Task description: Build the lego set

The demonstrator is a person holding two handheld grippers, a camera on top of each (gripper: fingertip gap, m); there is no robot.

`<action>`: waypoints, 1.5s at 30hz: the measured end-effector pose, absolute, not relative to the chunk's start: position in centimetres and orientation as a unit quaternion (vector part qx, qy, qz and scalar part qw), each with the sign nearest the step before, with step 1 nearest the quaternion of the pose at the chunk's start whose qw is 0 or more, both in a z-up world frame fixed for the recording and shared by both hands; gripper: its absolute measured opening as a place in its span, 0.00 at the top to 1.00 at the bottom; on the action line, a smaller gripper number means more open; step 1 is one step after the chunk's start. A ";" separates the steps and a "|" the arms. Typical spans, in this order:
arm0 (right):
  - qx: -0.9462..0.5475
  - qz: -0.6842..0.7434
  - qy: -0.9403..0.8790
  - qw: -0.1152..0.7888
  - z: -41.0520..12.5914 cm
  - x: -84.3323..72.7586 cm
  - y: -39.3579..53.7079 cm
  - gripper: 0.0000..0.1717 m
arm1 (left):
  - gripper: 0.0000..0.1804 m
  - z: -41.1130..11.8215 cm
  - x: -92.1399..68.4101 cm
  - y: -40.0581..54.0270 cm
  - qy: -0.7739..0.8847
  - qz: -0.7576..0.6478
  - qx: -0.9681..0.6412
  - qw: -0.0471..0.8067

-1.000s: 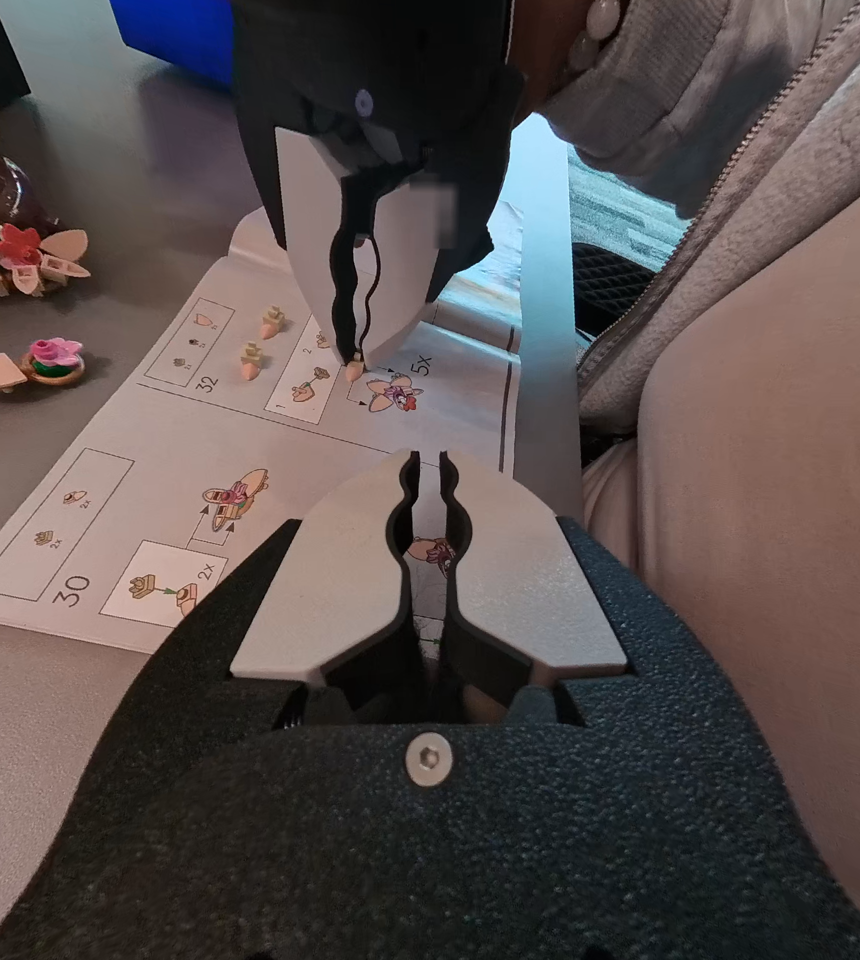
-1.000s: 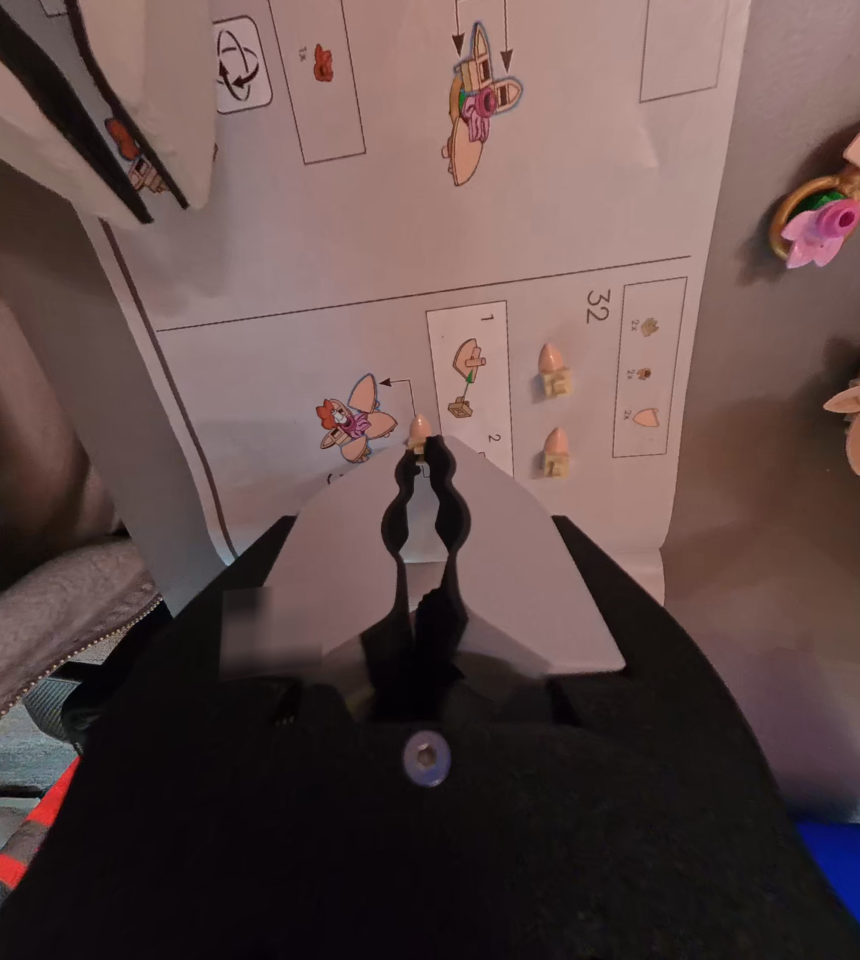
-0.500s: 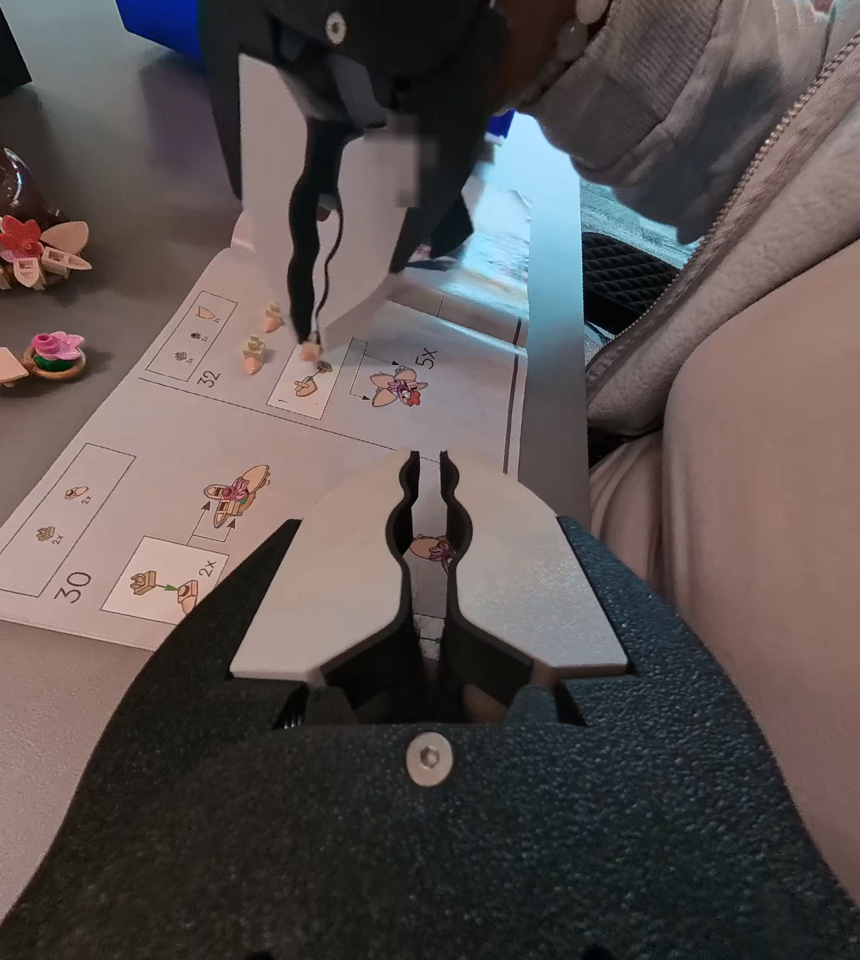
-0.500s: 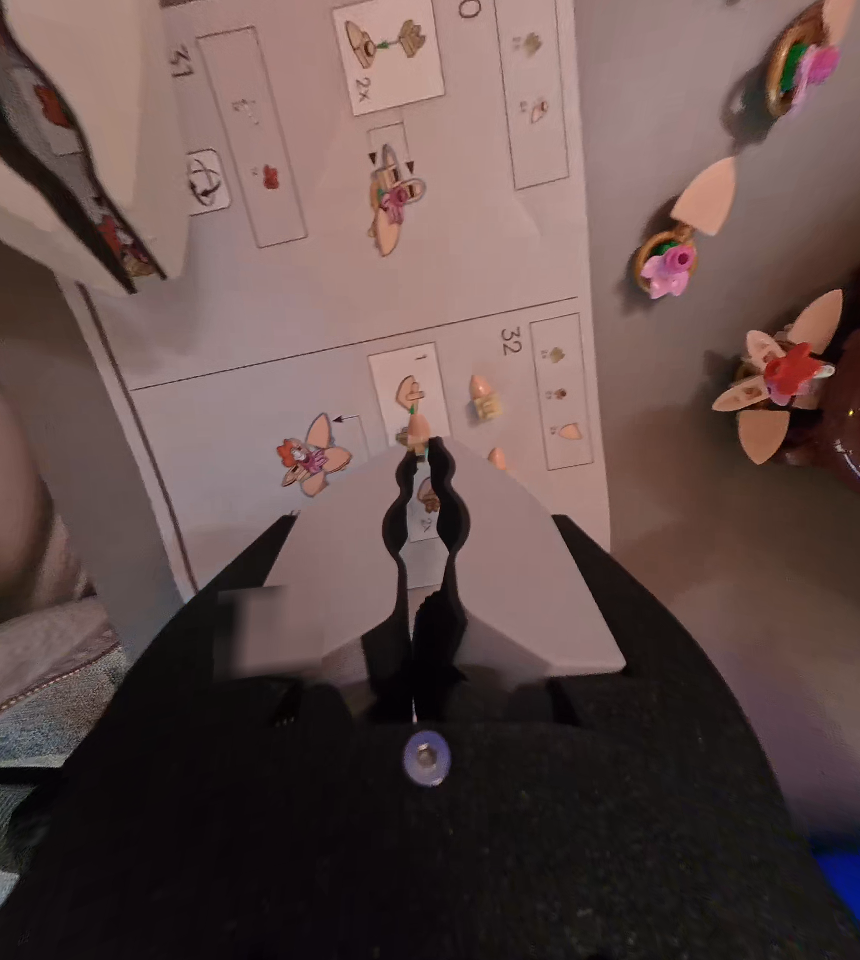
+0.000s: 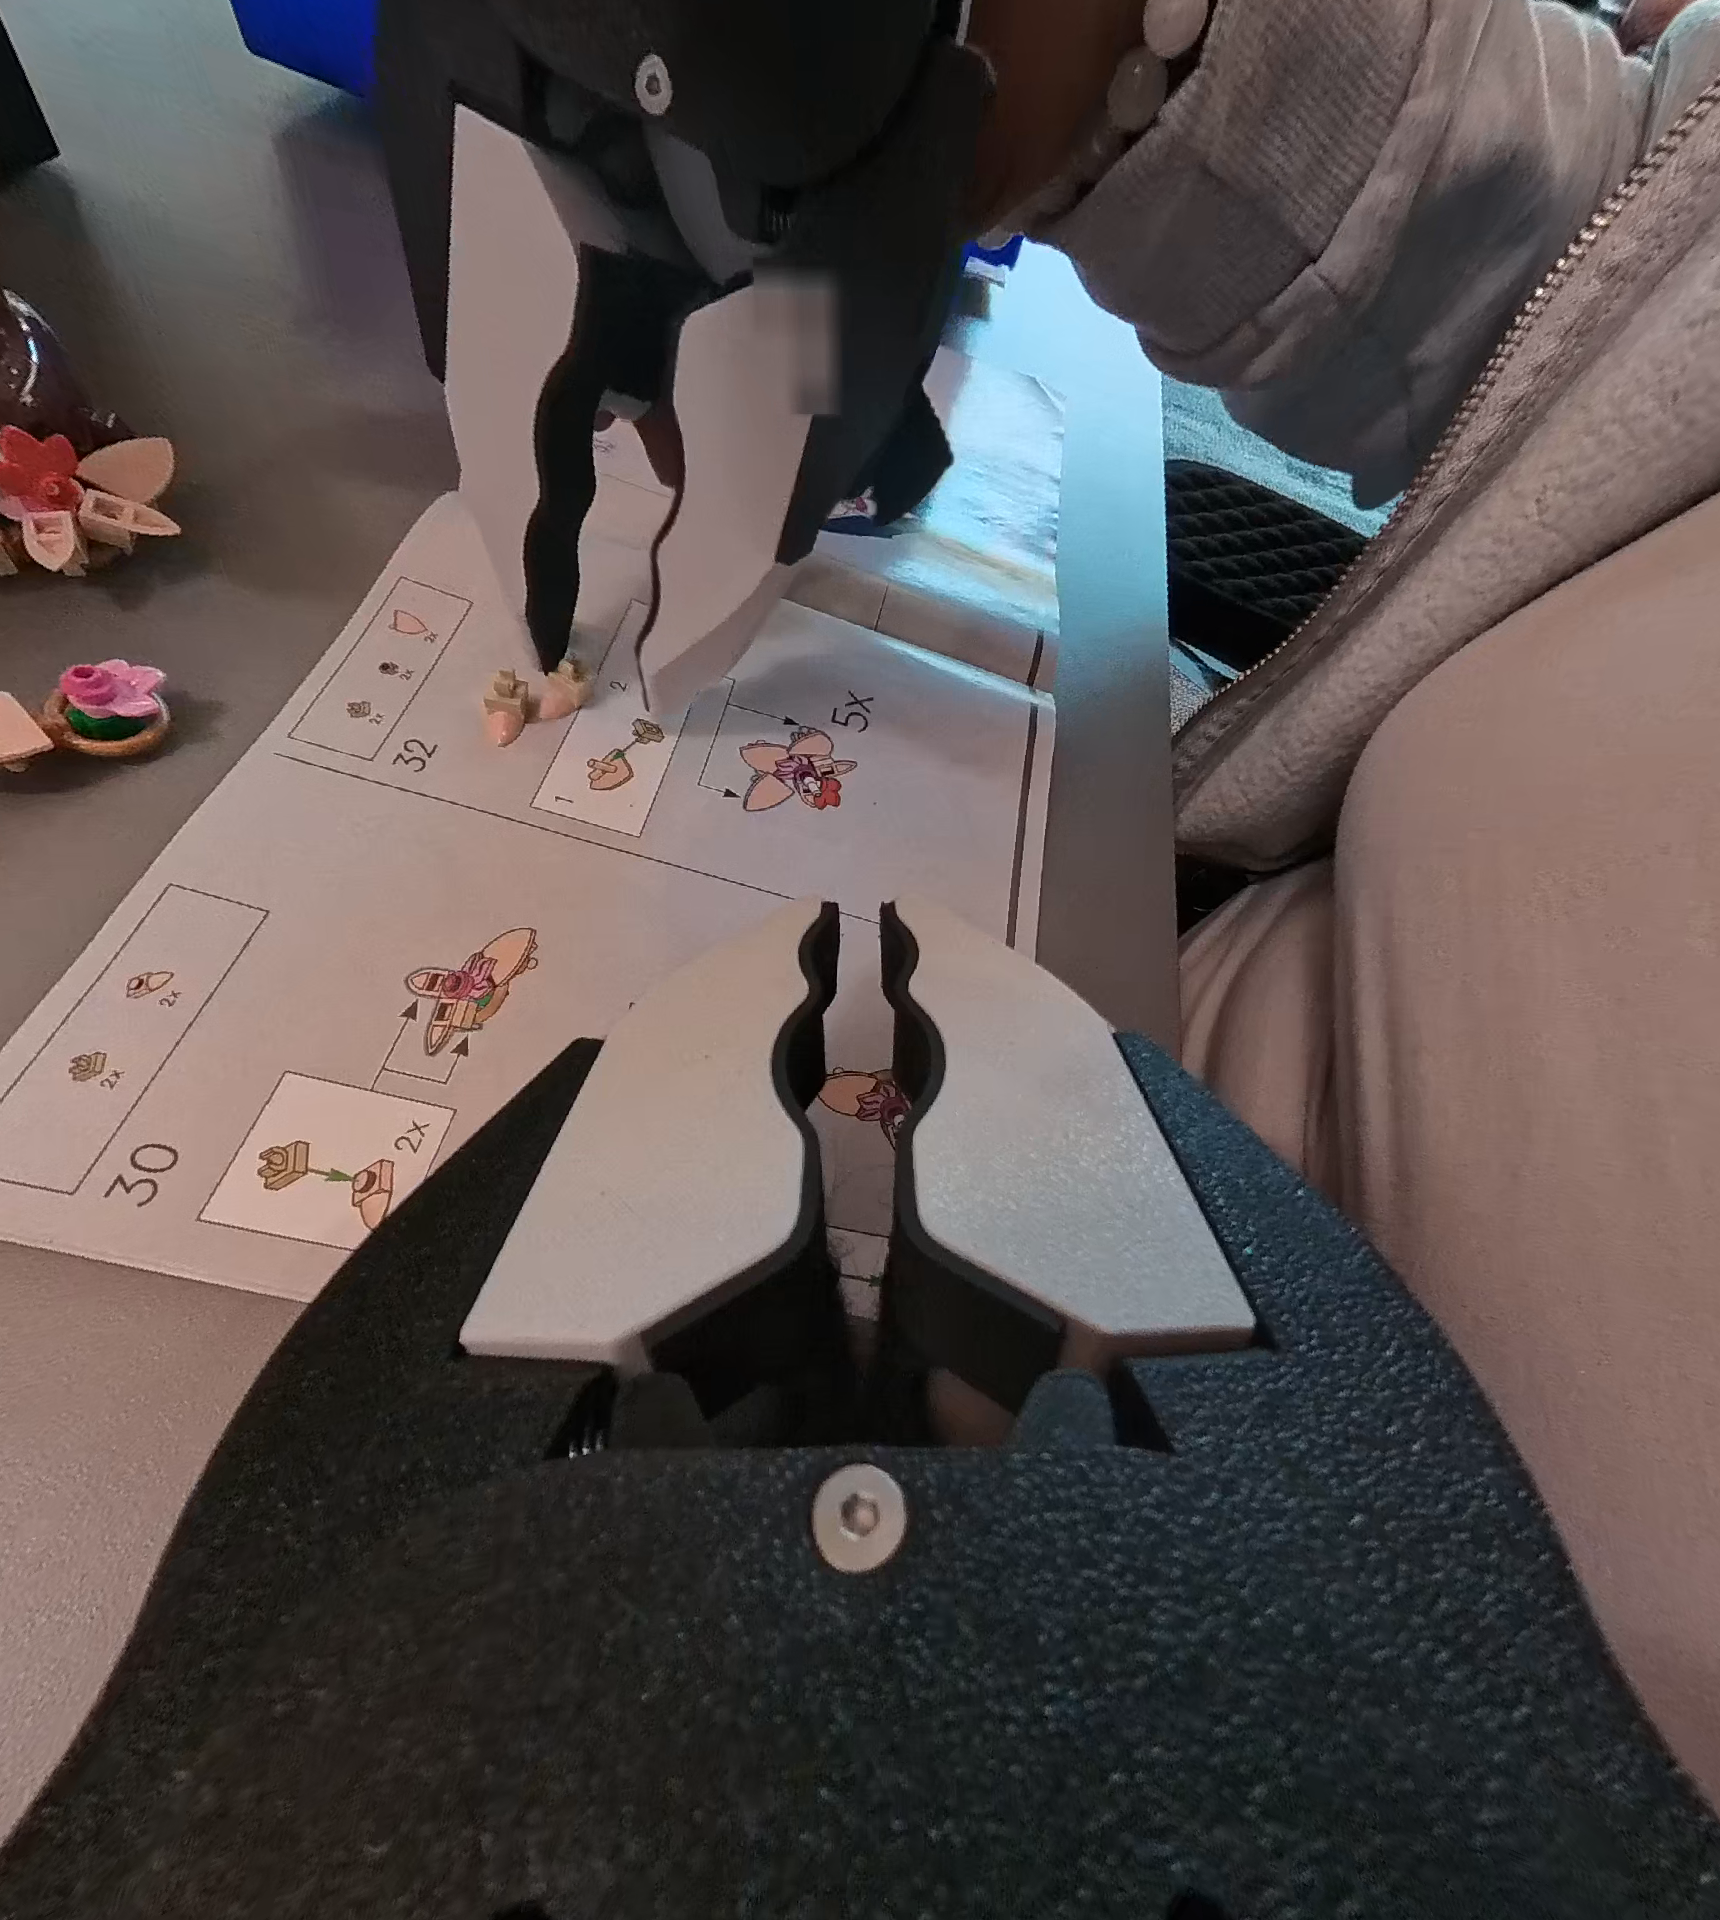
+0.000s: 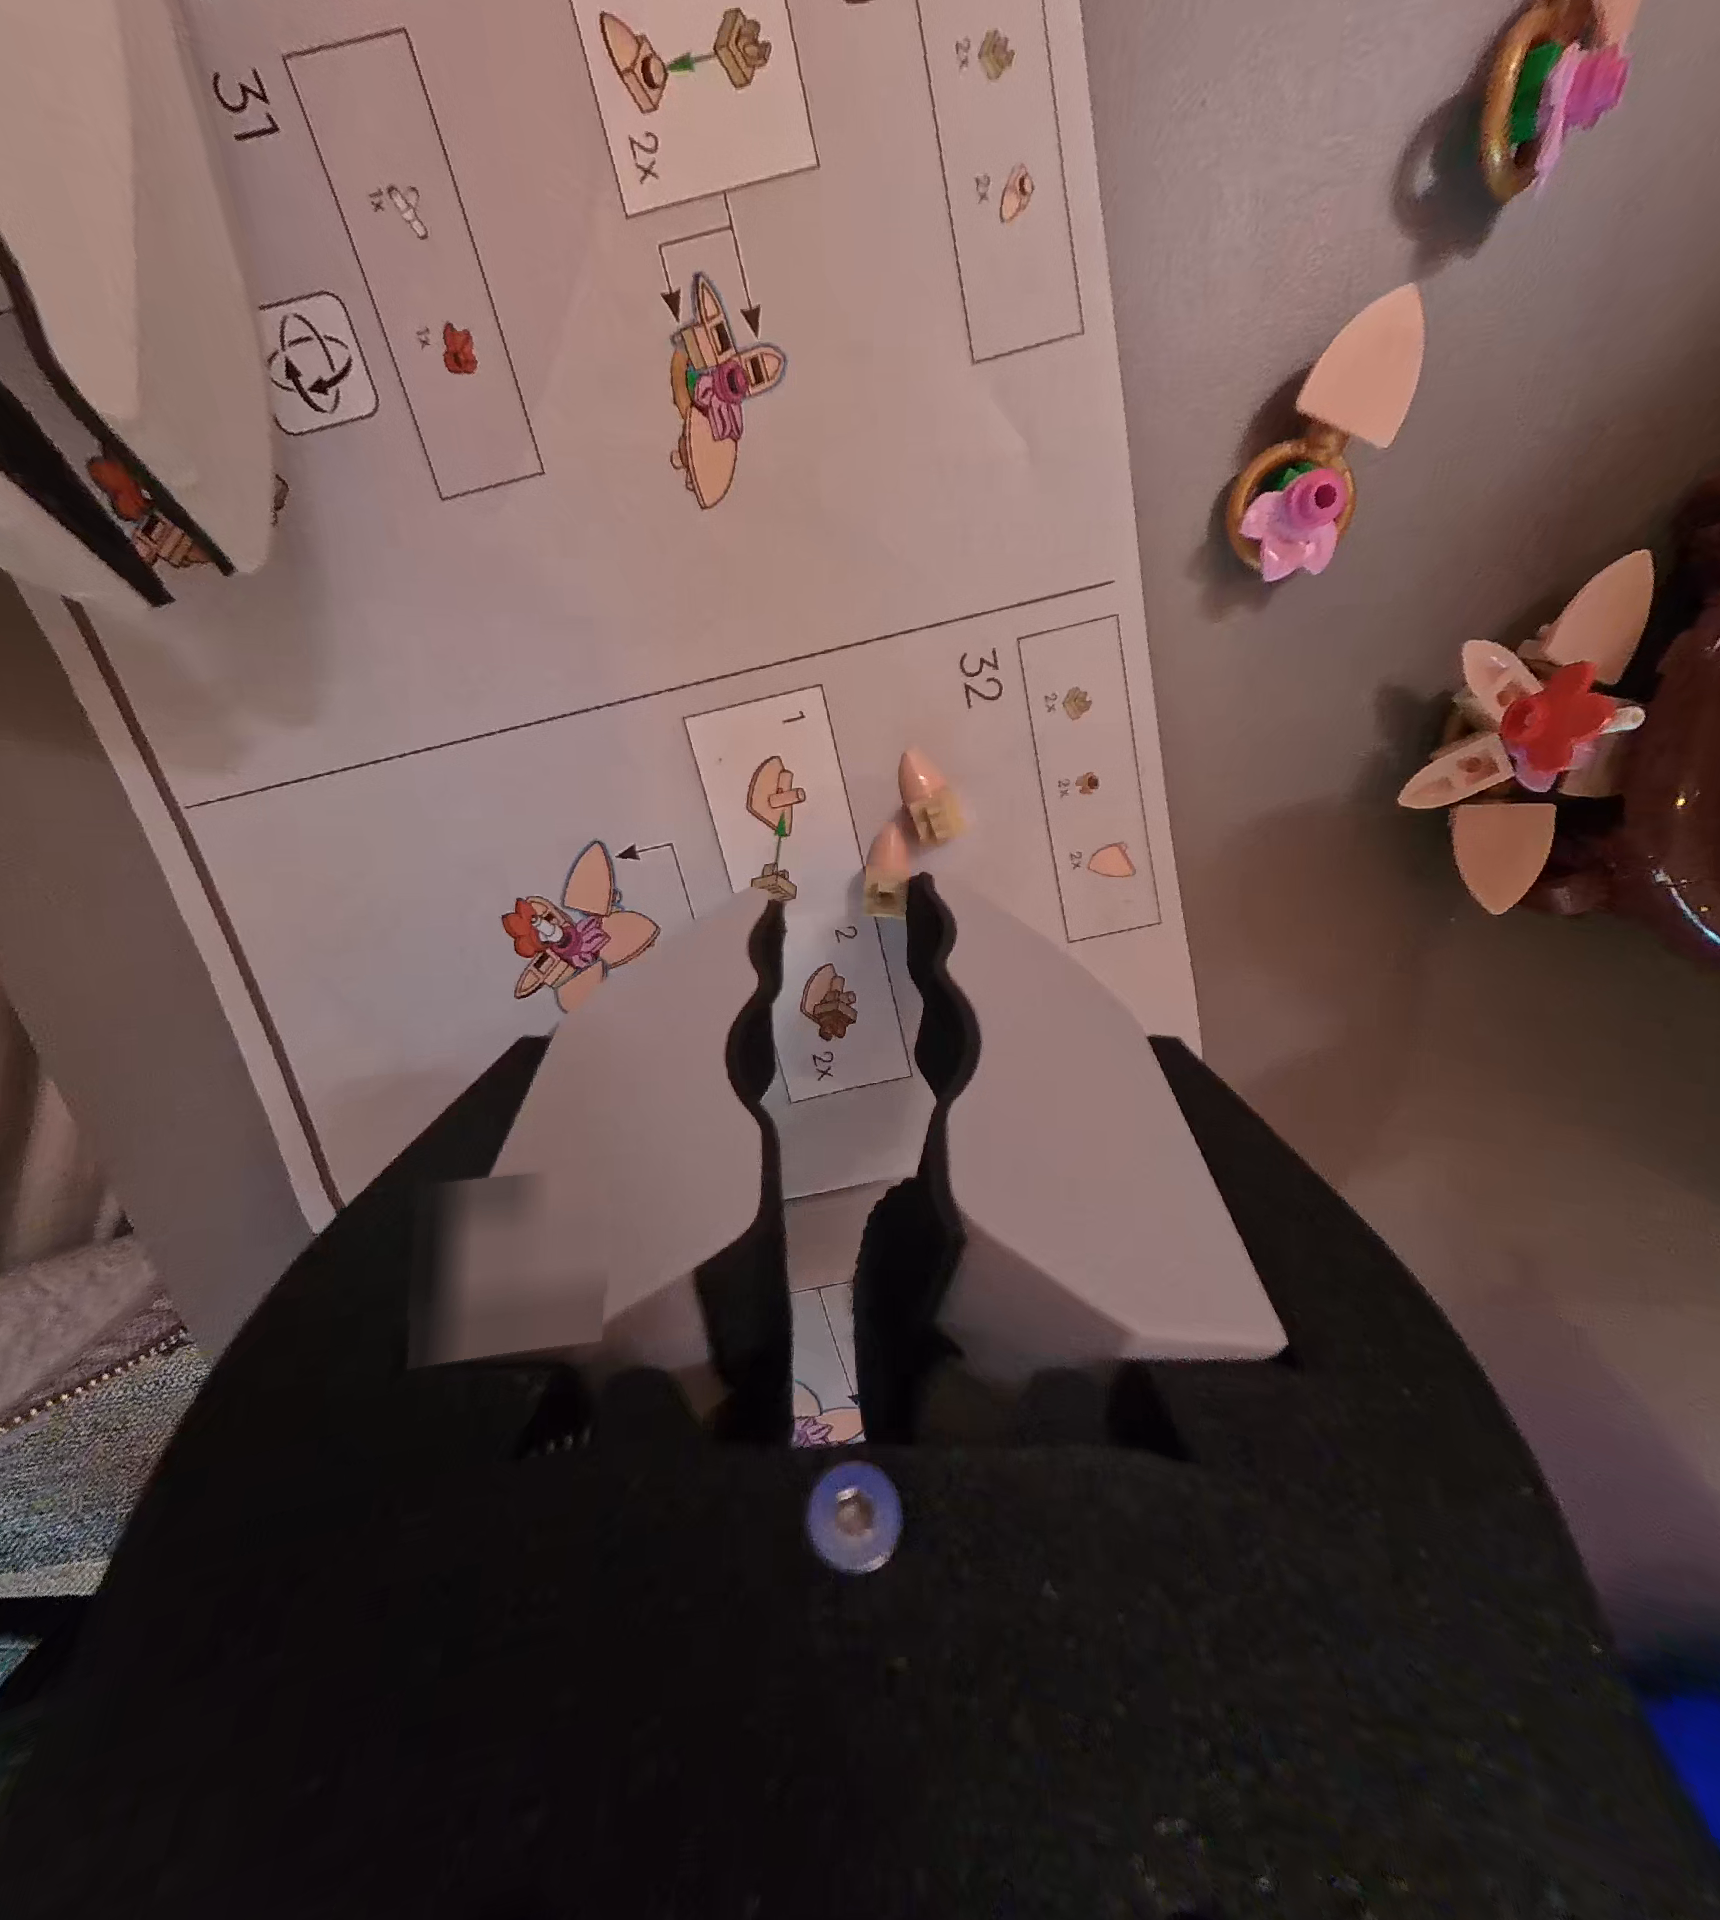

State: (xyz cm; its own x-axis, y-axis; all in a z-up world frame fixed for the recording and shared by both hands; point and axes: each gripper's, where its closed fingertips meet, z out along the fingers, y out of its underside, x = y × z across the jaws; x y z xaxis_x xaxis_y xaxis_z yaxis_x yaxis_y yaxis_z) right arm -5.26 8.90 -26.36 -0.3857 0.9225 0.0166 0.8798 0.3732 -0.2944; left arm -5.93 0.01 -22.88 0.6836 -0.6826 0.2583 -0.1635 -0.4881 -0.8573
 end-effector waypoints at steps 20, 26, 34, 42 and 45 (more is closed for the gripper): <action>-0.528 0.255 -0.793 0.166 -25.7 -4.8 7.9 0.81 | 0.96 -23.4 -5.6 -0.1 0.270 -0.298 -0.816 0.415; -0.565 0.350 -0.743 0.079 -24.9 -4.0 5.9 0.77 | 0.96 -22.7 -6.1 0.7 0.277 -0.255 -0.806 0.457; -0.603 0.408 -0.685 -0.005 -25.5 -3.3 5.0 0.77 | 0.95 -22.9 -6.0 2.8 0.348 -0.169 -0.805 0.450; -0.542 0.313 -0.776 0.079 -26.0 -3.3 4.0 0.68 | 0.93 -24.0 -5.0 7.1 0.337 -0.116 -0.829 0.431; -0.554 0.321 -0.765 0.072 -26.0 -3.4 3.9 0.68 | 0.92 -25.4 -5.6 7.8 0.323 -0.082 -0.850 0.407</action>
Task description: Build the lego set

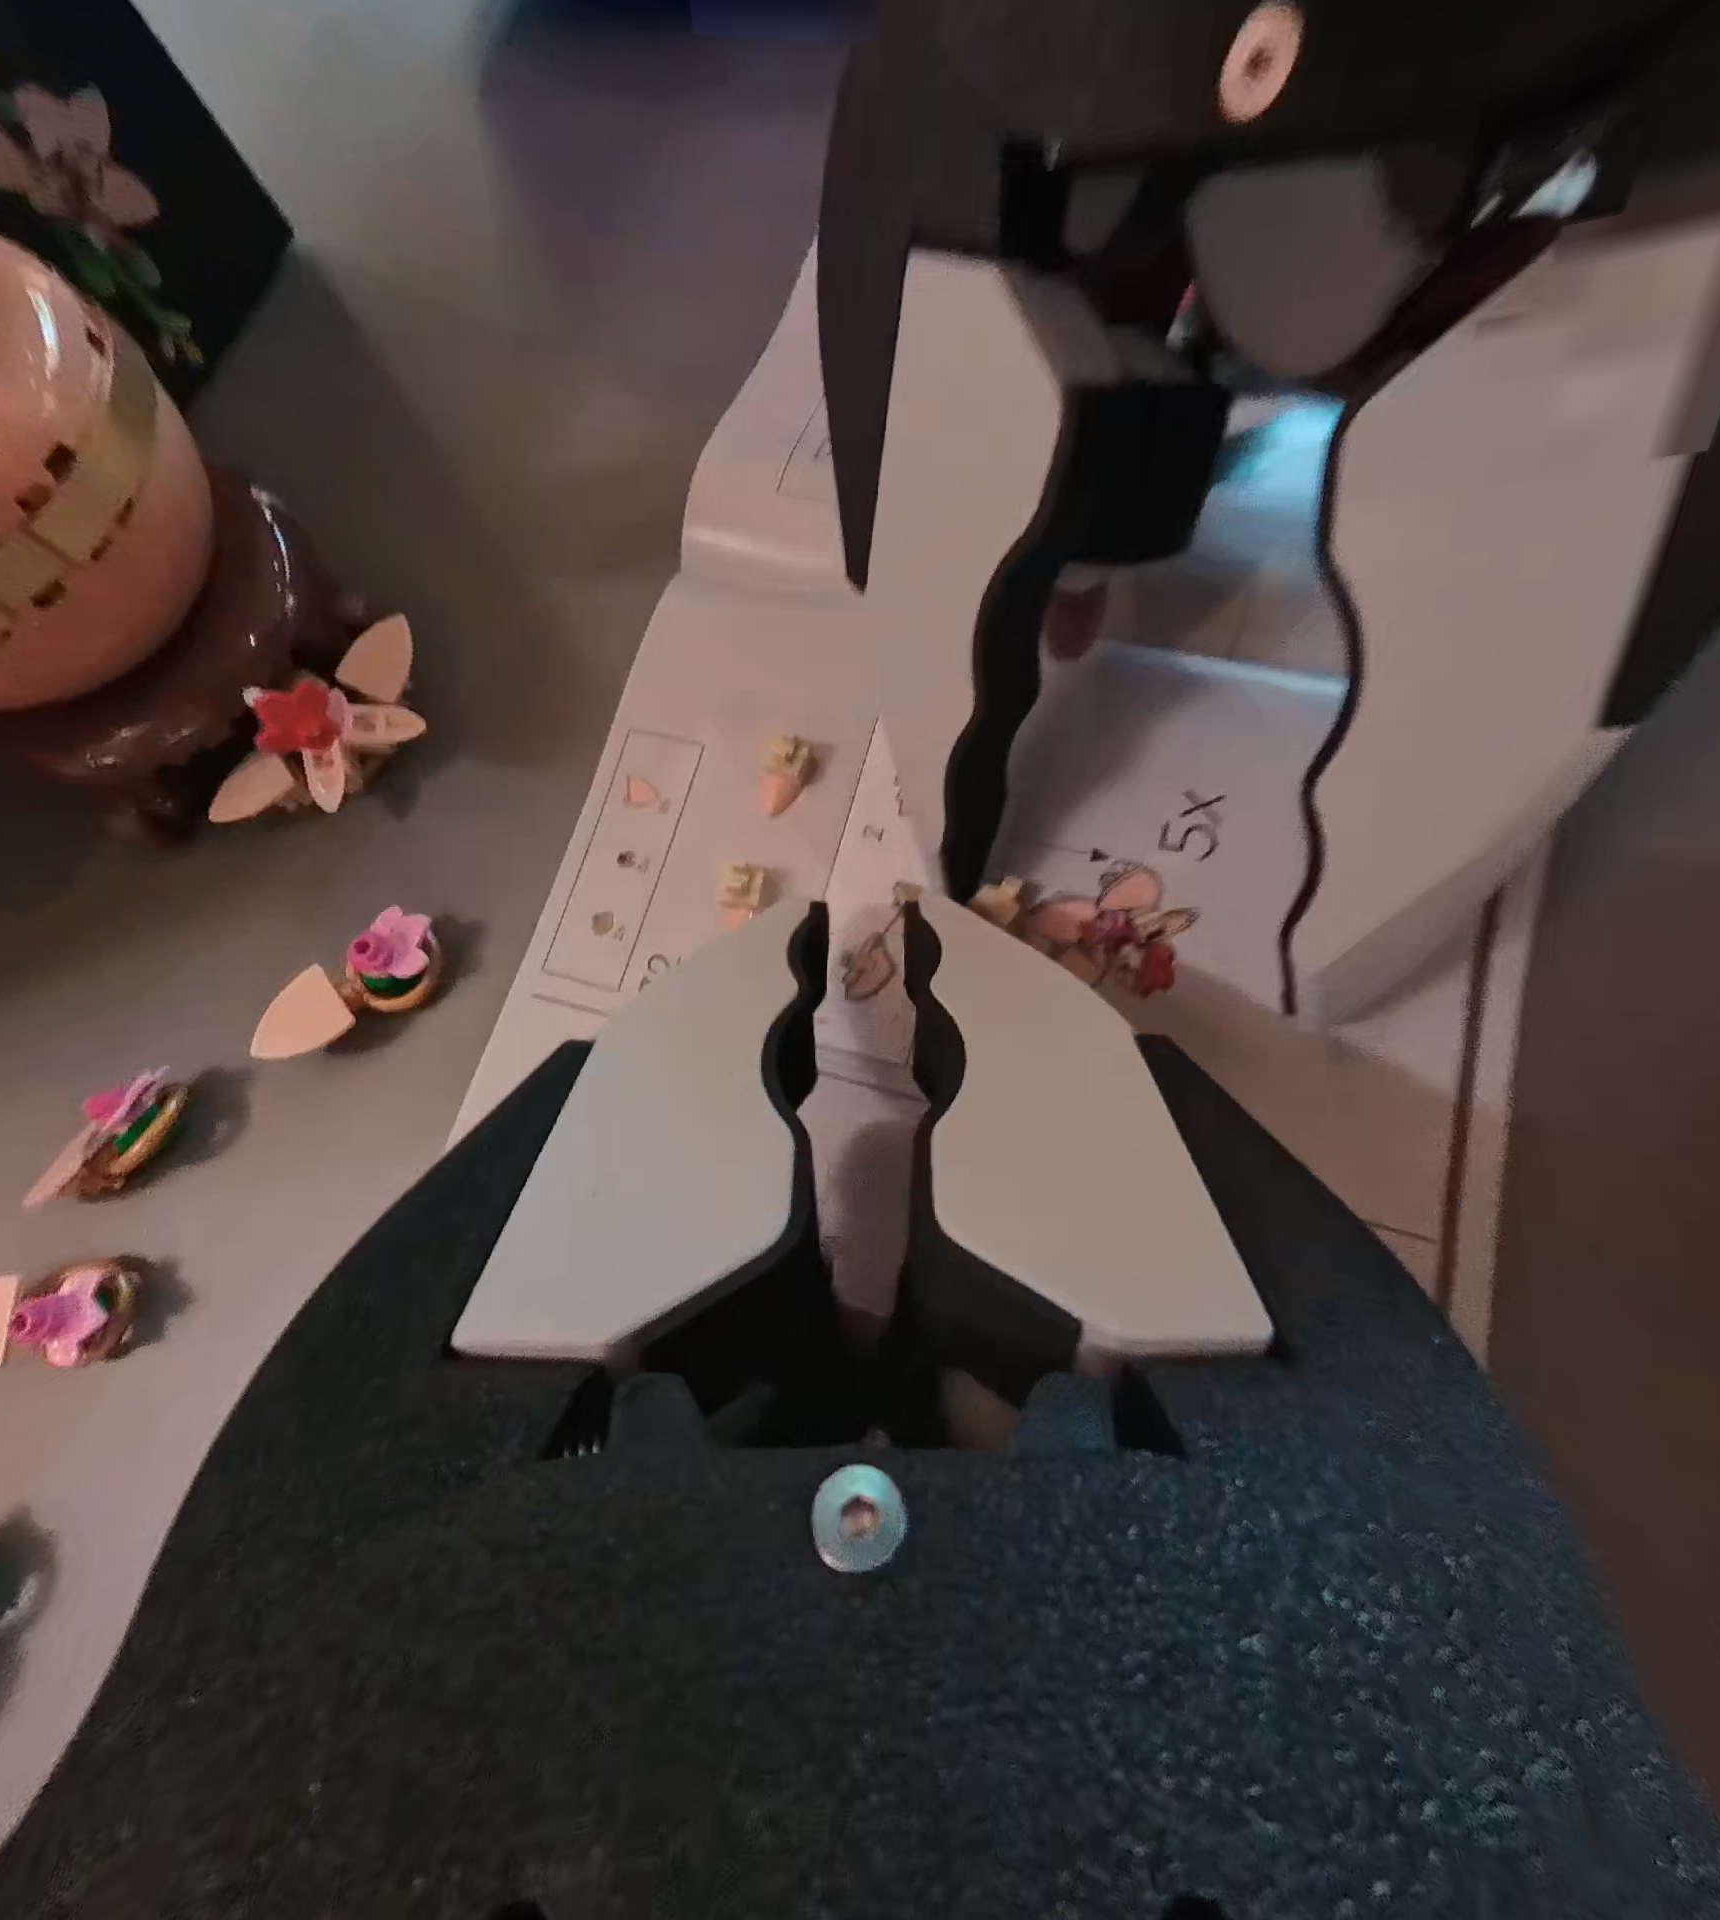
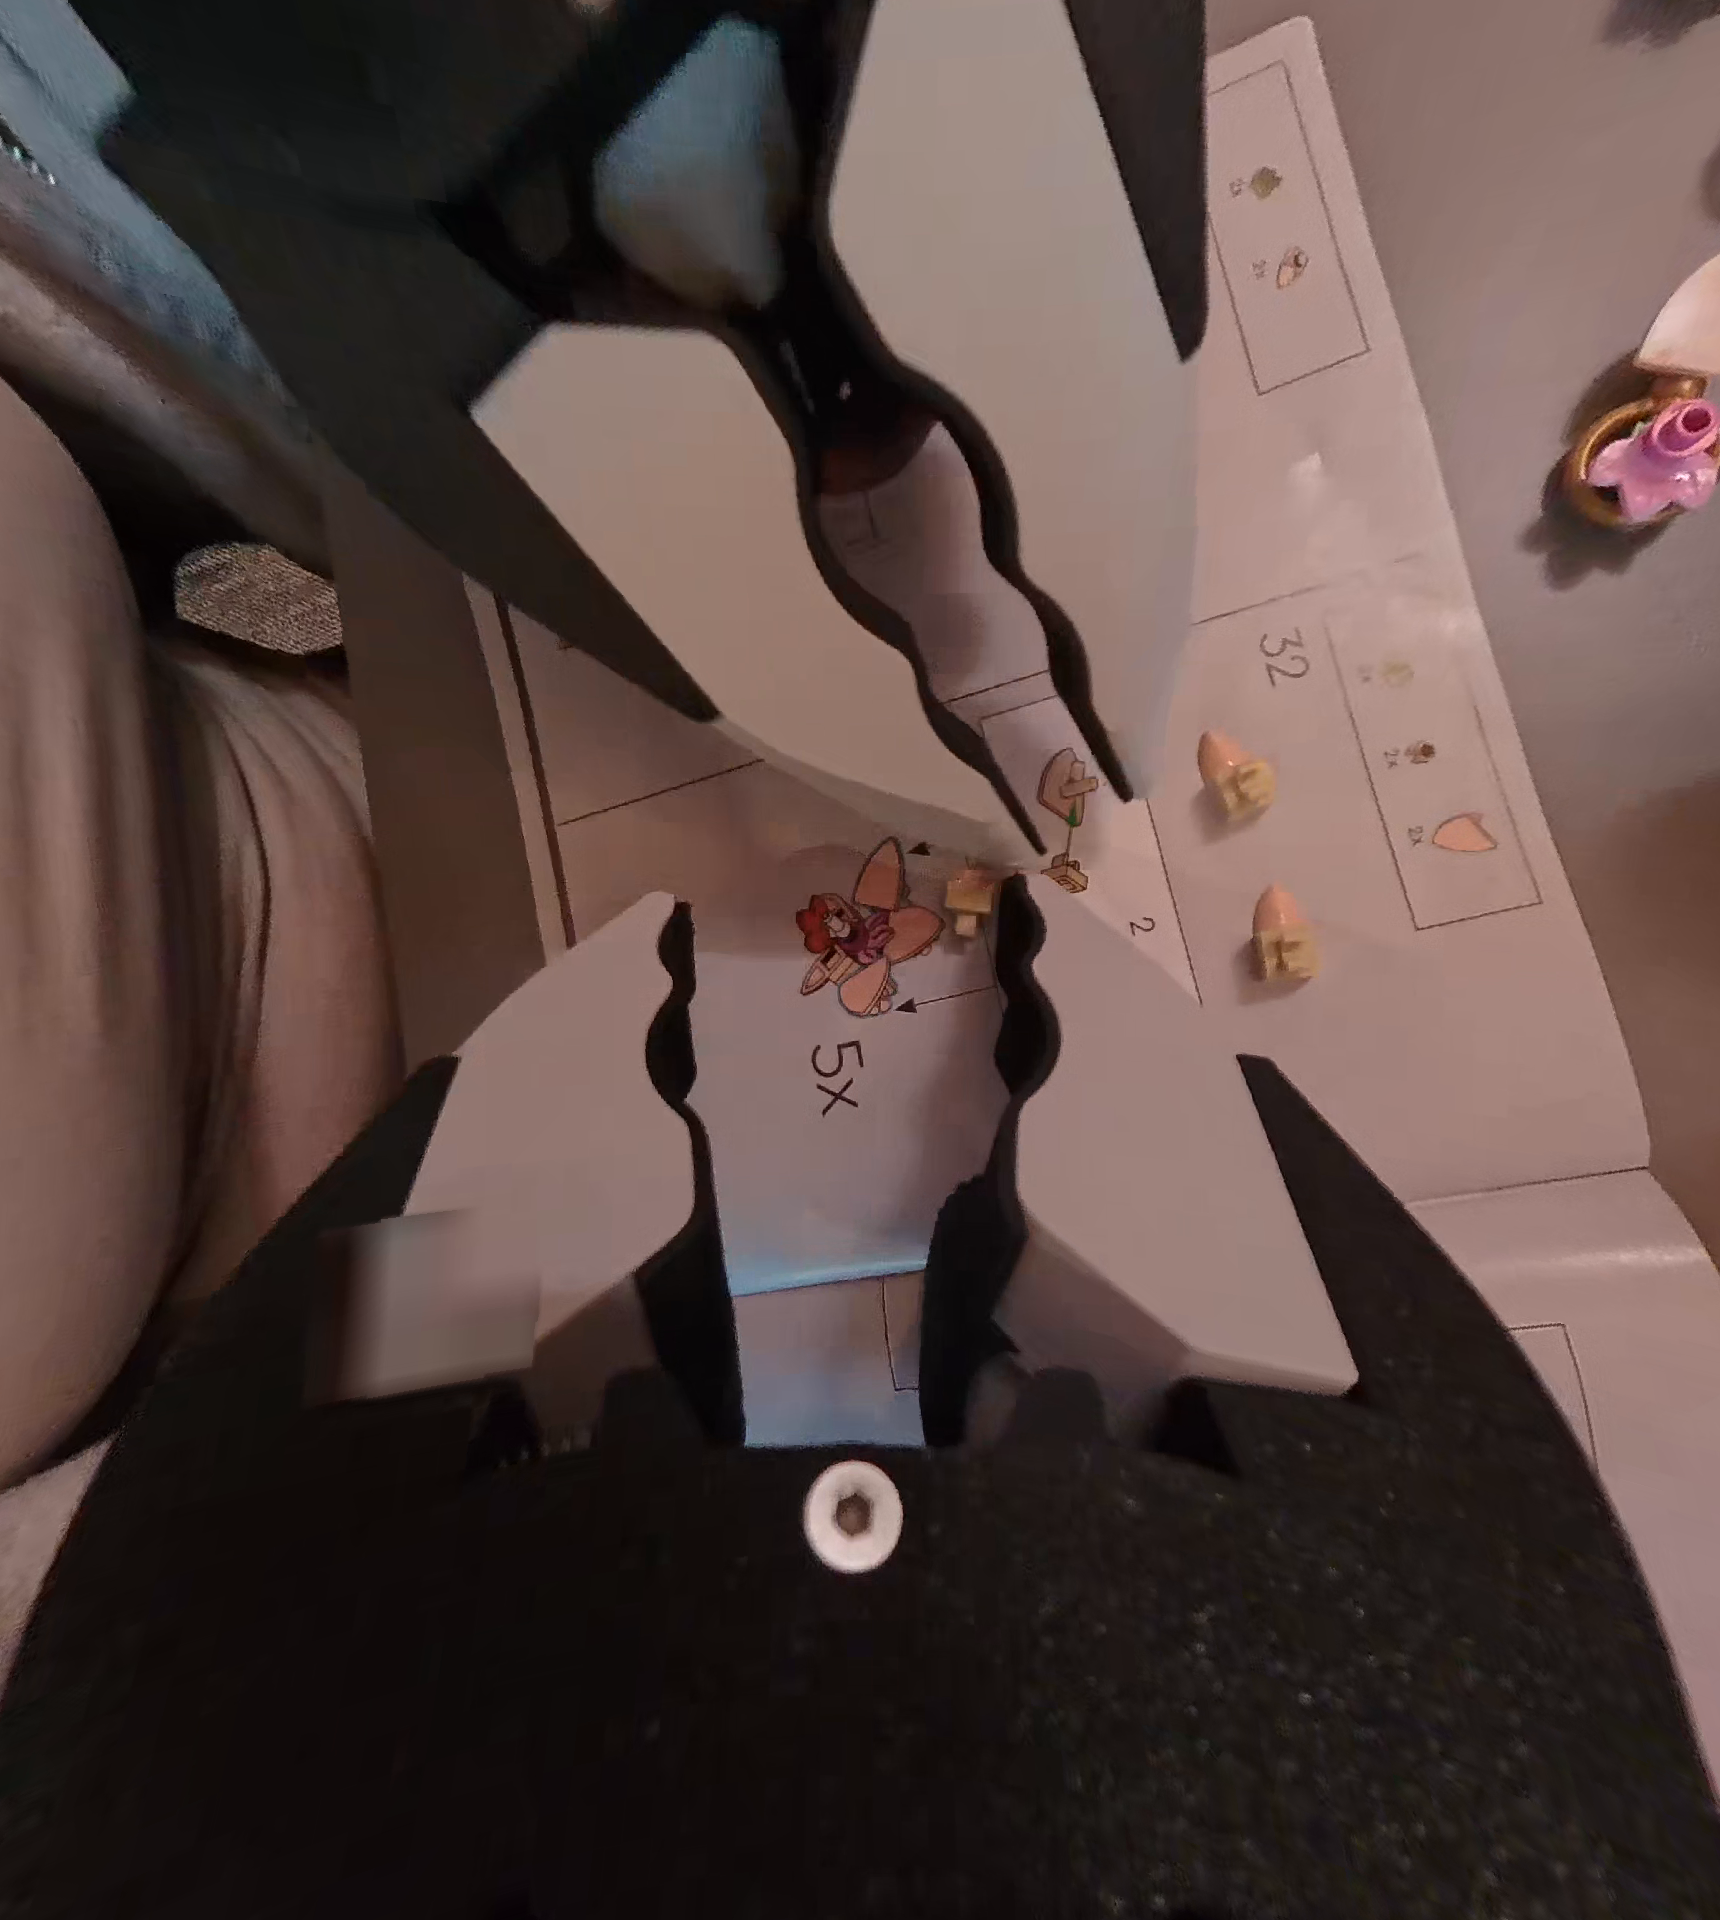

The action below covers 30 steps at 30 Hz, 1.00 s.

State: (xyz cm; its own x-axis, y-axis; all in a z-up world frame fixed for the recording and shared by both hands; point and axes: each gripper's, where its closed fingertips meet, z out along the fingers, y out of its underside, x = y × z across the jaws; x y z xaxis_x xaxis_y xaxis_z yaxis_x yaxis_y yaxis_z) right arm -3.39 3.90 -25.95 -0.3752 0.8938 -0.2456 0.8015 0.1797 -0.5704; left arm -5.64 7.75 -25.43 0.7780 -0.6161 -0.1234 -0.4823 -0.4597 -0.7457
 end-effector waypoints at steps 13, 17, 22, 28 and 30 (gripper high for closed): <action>-0.578 0.307 -0.755 0.046 -25.8 -3.8 3.4 0.68 | 0.87 -24.9 -5.1 6.6 0.274 -0.152 -0.860 0.403; -0.582 0.302 -0.754 0.047 -25.9 -3.8 3.4 0.68 | 0.87 -25.3 -5.6 6.6 0.269 -0.132 -0.869 0.395; -0.588 0.290 -0.754 0.047 -25.8 -3.5 3.9 0.68 | 0.92 -26.0 -7.7 6.5 0.258 -0.099 -0.879 0.388; -0.581 0.300 -0.747 0.120 -24.3 -4.2 4.9 0.90 | 0.92 -25.6 -8.4 6.1 0.256 -0.093 -0.879 0.392; -0.575 0.302 -0.745 0.153 -24.2 -4.7 4.7 1.00 | 0.92 -25.3 -8.8 5.9 0.247 -0.095 -0.878 0.398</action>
State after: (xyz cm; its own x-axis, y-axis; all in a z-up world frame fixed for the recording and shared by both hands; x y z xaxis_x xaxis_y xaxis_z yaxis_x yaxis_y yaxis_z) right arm -4.70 4.66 -24.18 -0.2919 0.9490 -0.1191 0.7640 0.1565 -0.6259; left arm -8.84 5.89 -25.26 0.8598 -0.5098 -0.0302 -0.3587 -0.5609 -0.7462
